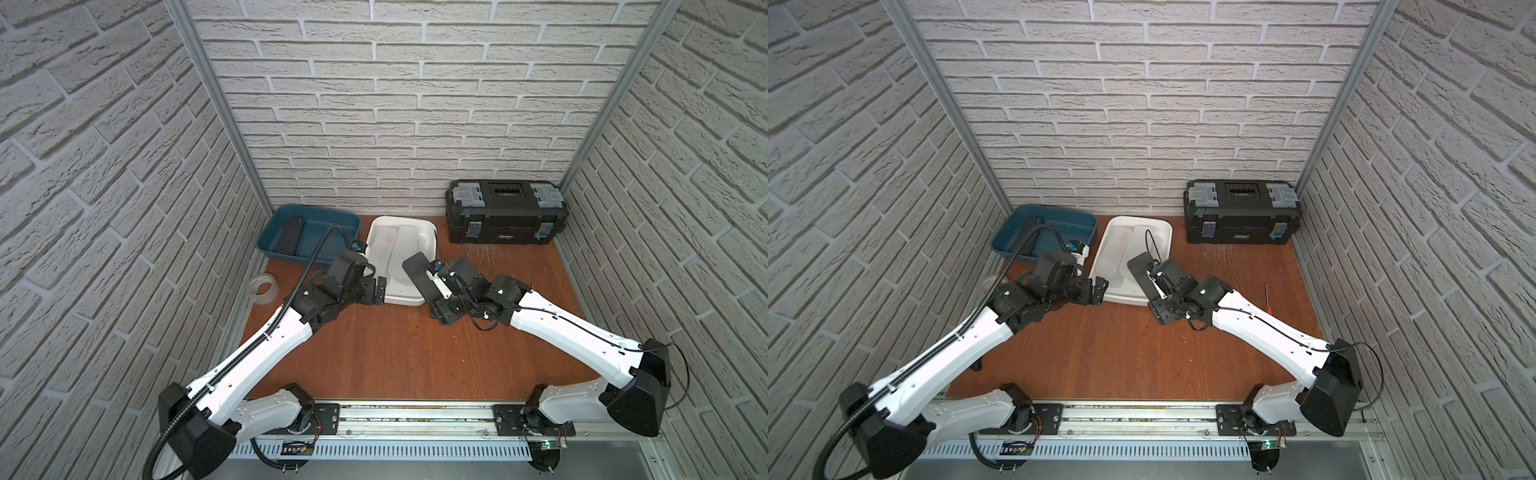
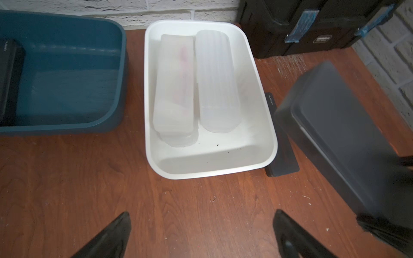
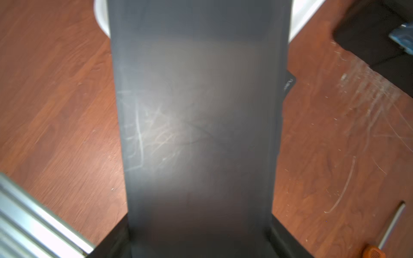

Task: Place the pencil cases by color into the storage box
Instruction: Pick up the pencil case from the center of the board.

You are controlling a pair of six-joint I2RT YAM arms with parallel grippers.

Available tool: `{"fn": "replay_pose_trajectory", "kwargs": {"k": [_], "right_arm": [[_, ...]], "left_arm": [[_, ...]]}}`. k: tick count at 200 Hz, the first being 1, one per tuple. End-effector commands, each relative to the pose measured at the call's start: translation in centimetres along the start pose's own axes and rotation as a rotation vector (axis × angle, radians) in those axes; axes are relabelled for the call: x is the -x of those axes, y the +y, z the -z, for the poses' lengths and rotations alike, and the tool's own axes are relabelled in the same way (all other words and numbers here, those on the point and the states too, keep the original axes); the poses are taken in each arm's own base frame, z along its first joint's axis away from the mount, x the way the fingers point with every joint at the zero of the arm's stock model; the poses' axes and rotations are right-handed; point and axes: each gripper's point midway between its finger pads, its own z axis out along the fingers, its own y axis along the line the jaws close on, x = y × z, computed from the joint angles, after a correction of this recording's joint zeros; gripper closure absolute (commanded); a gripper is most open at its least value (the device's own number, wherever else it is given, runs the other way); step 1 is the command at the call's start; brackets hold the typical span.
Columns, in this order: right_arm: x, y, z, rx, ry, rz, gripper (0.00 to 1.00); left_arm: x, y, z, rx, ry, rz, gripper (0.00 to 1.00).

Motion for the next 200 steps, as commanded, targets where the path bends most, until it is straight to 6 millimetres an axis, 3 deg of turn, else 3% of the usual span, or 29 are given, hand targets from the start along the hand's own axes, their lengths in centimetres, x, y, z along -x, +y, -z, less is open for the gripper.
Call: {"fn": "replay_pose_trajectory", "kwargs": {"k": [1, 41, 68, 123, 162, 200], "right_arm": [[1.7, 1.5, 1.8, 0.058, -0.091, 0.026, 0.32], [1.7, 3.1, 1.9, 0.070, -0.095, 0.091, 0.31], [1.6, 4.2, 1.6, 0.074, -0.093, 0.152, 0.31], [1.3, 5.9, 1.9, 0.102, -0.102, 0.239, 0.31], [1.3, 6.8, 2.0, 0.113, -0.106, 0.291, 0.31], [1.5, 7.6, 2.4, 0.125, -0.116, 0.328, 0.31]], "left_arm": [[0.4, -1.1, 0.2, -0.142, -0.049, 0.080, 0.02], [-0.1, -0.3, -0.6, -0.128, -0.005, 0.215, 0.02], [0.0, -1.2, -1.2, -0.193, 0.032, 0.305, 0.02], [1.1, -0.2, 1.0, -0.280, -0.006, 0.374, 0.02], [0.6, -2.4, 1.4, -0.432, 0.070, 0.310, 0.02], [-0.4, -3.5, 0.7, -0.509, 0.125, 0.286, 0.02]]}}
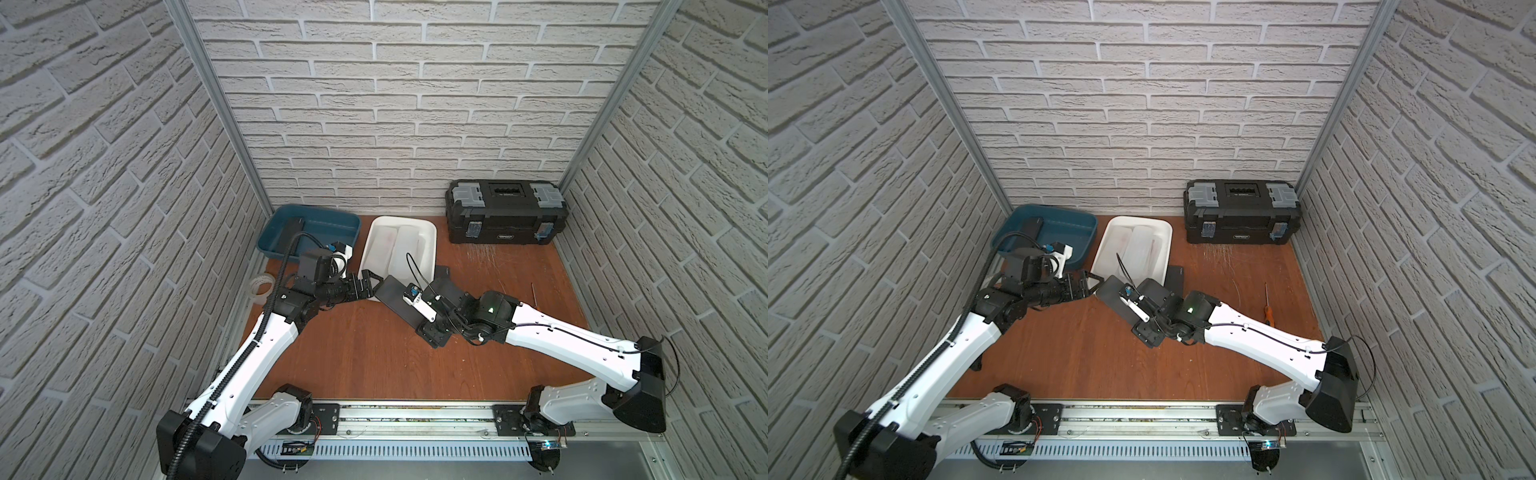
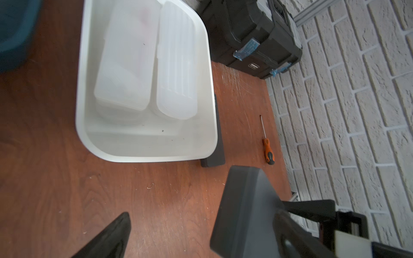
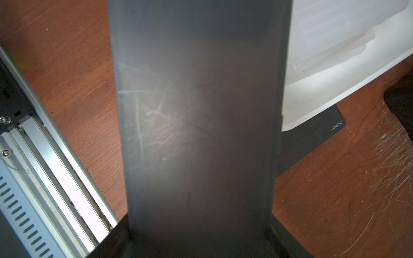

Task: Place the pencil cases by color into the storage box
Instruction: Pick up the pencil case from the center of the board.

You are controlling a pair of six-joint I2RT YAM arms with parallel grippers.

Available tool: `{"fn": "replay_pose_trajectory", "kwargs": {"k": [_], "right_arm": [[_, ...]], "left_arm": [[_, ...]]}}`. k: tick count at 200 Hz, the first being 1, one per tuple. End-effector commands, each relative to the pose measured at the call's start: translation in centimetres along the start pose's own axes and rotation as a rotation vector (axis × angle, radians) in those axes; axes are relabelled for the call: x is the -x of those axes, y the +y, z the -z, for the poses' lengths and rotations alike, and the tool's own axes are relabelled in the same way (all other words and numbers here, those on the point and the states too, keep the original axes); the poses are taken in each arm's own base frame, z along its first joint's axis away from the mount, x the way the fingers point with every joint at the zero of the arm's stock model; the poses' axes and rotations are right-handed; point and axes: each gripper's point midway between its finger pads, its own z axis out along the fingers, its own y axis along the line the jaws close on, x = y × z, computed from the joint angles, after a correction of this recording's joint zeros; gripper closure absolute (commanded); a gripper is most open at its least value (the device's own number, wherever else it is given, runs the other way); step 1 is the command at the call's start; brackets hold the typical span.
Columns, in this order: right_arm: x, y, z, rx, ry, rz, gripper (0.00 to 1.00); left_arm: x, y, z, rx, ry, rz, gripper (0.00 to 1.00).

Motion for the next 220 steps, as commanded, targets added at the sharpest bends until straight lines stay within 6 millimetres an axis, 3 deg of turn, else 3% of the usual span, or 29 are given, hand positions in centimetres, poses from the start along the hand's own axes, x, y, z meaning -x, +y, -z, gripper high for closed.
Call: {"fn": "replay_pose_trajectory", "kwargs": {"k": [1, 77, 148, 174, 189, 205, 220], "right_arm": [[2.7, 0.6, 1.3, 0.011, -0.095, 0.032, 0.31], [3.2, 1.1, 1.2, 0.017, -0.082, 0.087, 0.31], [3.0, 1.6, 1.5, 0.043, -0.076, 0.145, 0.31], [2.9, 1.6, 1.4, 0.045, -0.068, 0.157, 0.31], [2.7, 1.6, 1.3, 0.044, -0.058, 0.164, 0.31], [2.7, 1.5, 1.1, 0.038, -0.054, 0.166, 0.31], [2.8, 1.3, 0.8, 0.018, -0.058, 0.164, 0.31]], "left_arm": [[-0.3, -1.7, -0.2, -0.108, 0.029, -0.052, 0.02], [-1.4, -1.3, -1.5, -0.150, 0.064, -0.066, 0.10], [-1.3, -1.5, -1.3, -0.155, 0.065, -0.076, 0.15], [-0.2, 0.1, -0.1, -0.016, -0.010, -0.120, 0.13], [1.2, 2.2, 1.5, 0.159, -0.085, -0.156, 0.10], [2.6, 4.8, 3.7, 0.364, -0.135, -0.119, 0.05], [3.7, 5.5, 5.0, 0.447, -0.157, -0.043, 0.04]]}}
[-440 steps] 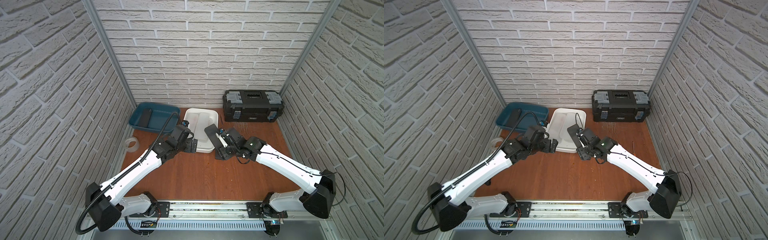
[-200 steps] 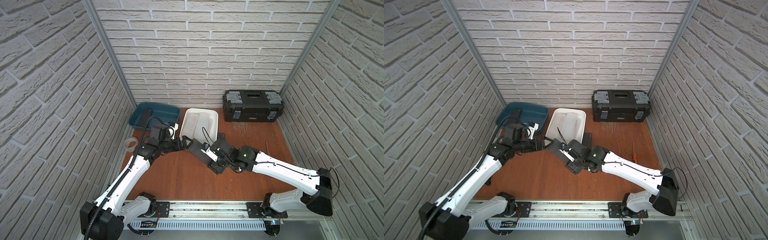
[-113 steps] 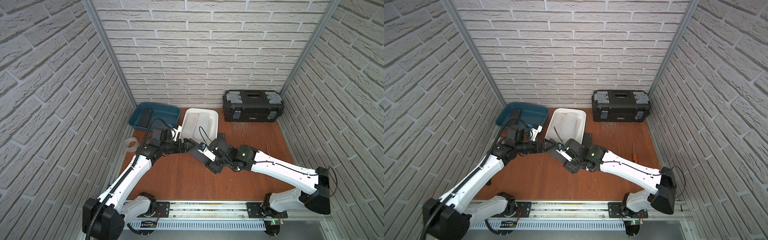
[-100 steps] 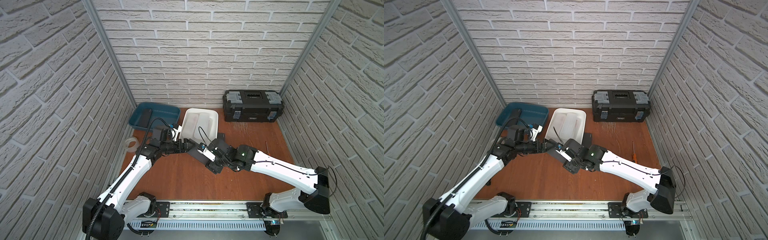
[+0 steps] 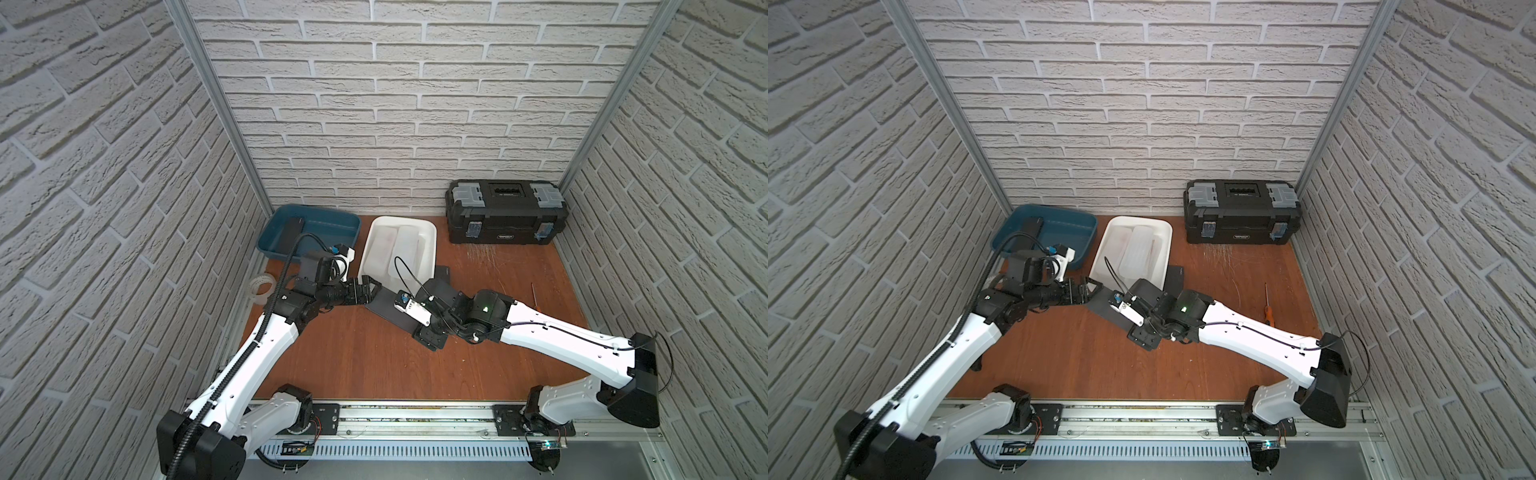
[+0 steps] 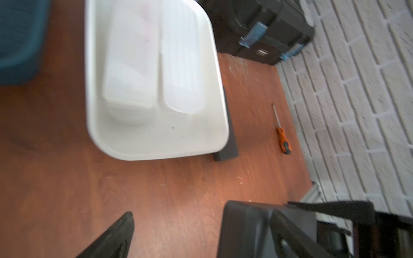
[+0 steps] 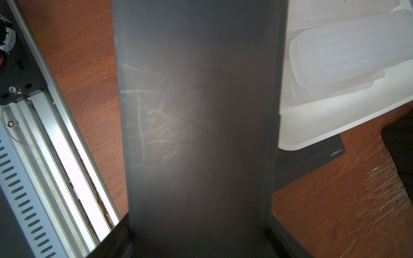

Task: Place the pencil cases by color into the storage box
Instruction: Pick up the pencil case from the center of the board.

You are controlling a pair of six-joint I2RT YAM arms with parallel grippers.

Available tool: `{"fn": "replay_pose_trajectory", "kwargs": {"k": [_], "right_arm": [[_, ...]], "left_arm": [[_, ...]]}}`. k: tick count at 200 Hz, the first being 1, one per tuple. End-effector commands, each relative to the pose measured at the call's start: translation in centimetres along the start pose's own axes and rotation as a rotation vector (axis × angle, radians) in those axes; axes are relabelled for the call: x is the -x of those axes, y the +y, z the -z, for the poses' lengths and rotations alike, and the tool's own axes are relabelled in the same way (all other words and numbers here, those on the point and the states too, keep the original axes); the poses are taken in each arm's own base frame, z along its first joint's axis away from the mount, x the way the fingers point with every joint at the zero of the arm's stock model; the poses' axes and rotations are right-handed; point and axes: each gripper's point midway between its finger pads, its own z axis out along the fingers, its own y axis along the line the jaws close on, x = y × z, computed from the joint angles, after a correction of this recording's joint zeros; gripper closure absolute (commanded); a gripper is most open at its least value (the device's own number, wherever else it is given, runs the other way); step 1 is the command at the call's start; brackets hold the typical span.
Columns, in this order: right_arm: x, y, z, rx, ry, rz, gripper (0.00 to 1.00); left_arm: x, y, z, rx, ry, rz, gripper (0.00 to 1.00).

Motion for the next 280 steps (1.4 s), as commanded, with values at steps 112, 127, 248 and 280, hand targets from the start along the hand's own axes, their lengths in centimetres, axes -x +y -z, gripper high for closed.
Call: {"fn": "replay_pose_trajectory", "kwargs": {"k": [112, 127, 248, 280], "right_arm": [[2.8, -4.6, -0.9, -0.319, -0.137, -0.038, 0.31], [2.9, -4.6, -0.9, -0.325, -0.151, -0.043, 0.31], [3.1, -3.8, -1.6, -0.306, -0.170, -0.030, 0.31], [3.3, -3.5, -1.7, -0.301, -0.169, -0.023, 0.31]], "left_arm": [[-0.9, 2.4, 1.7, 0.409, -0.123, 0.658, 0.02], [-1.2, 2.3, 1.2, 0.390, -0.129, 0.721, 0.02], [0.9, -1.5, -2.0, 0.278, -0.139, 0.747, 0.02], [0.6, -1.7, -2.8, 0.269, -0.134, 0.760, 0.05]]}}
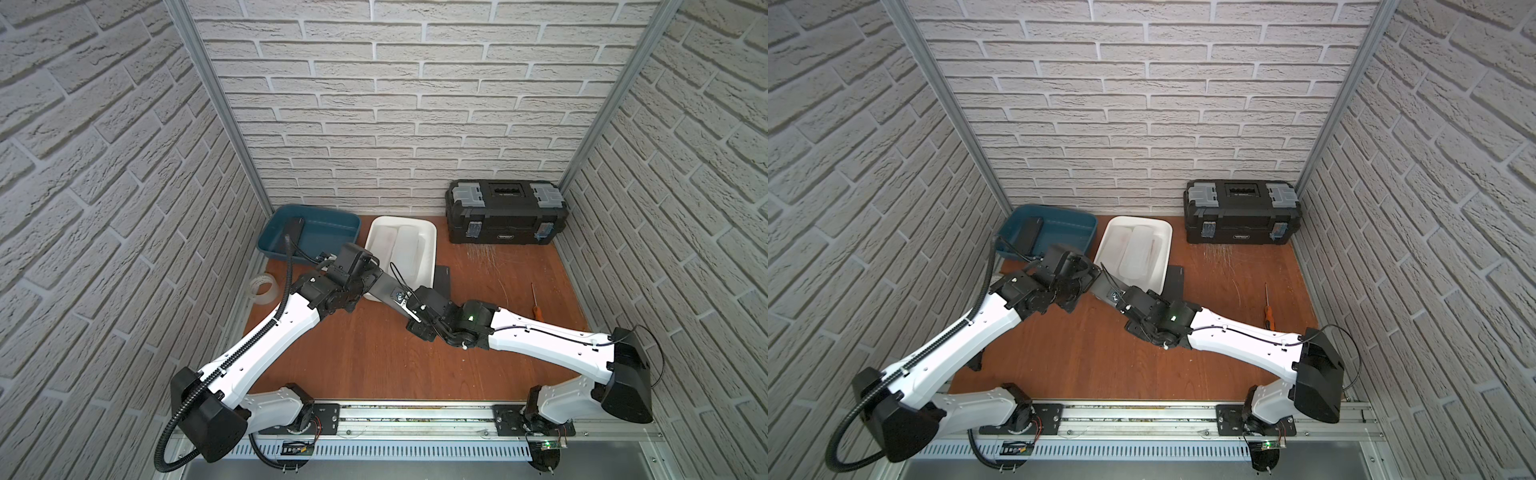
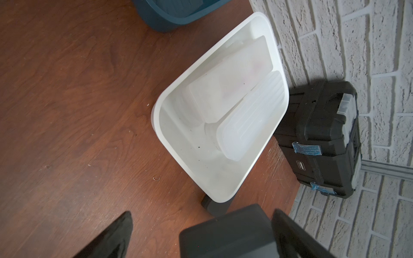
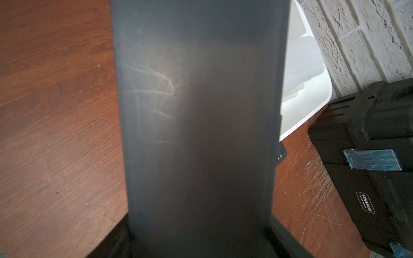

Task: Place the pencil cases by color into the storage box
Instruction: Pick up the pencil case from the center of the board.

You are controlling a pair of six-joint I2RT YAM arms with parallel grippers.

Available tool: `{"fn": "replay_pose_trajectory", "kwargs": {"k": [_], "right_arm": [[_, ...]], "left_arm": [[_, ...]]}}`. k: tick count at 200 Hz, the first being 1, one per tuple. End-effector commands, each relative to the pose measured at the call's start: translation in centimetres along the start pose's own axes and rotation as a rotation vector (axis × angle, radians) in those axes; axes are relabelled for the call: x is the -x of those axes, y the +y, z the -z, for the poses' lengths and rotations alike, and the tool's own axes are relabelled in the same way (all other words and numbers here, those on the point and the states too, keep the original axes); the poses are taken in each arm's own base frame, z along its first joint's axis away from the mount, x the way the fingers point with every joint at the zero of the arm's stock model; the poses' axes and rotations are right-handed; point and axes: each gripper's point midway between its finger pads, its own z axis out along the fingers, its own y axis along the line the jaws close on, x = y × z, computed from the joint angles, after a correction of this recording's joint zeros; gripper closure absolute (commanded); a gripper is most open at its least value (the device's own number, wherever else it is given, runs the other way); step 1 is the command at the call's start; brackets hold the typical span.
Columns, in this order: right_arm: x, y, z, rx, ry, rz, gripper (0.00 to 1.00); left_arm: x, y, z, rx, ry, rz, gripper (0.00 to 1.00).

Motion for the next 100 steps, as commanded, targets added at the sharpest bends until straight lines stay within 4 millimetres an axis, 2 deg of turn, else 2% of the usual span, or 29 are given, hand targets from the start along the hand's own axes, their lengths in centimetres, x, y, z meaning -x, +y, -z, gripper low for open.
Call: {"fn": "replay_pose_trajectory", "kwargs": {"k": [1, 70, 100], "right_arm": [[2.2, -0.4, 1.1, -0.015, -0.095, -0.038, 0.31], [2.3, -0.1, 1.0, -0.017, -0.090, -0.026, 0.31], [2.4, 0.0, 0.9, -0.015, -0.087, -0.022, 0.32]], "left_arm": [[-0.3, -1.2, -0.3, -0.040, 0.002, 0.011, 0.05], [-1.4, -1.5, -1.1, -0.027, 0.024, 0.005, 0.07], [-1.8, -1.6, -1.6, -0.027, 0.027, 0.009, 0.12]]}}
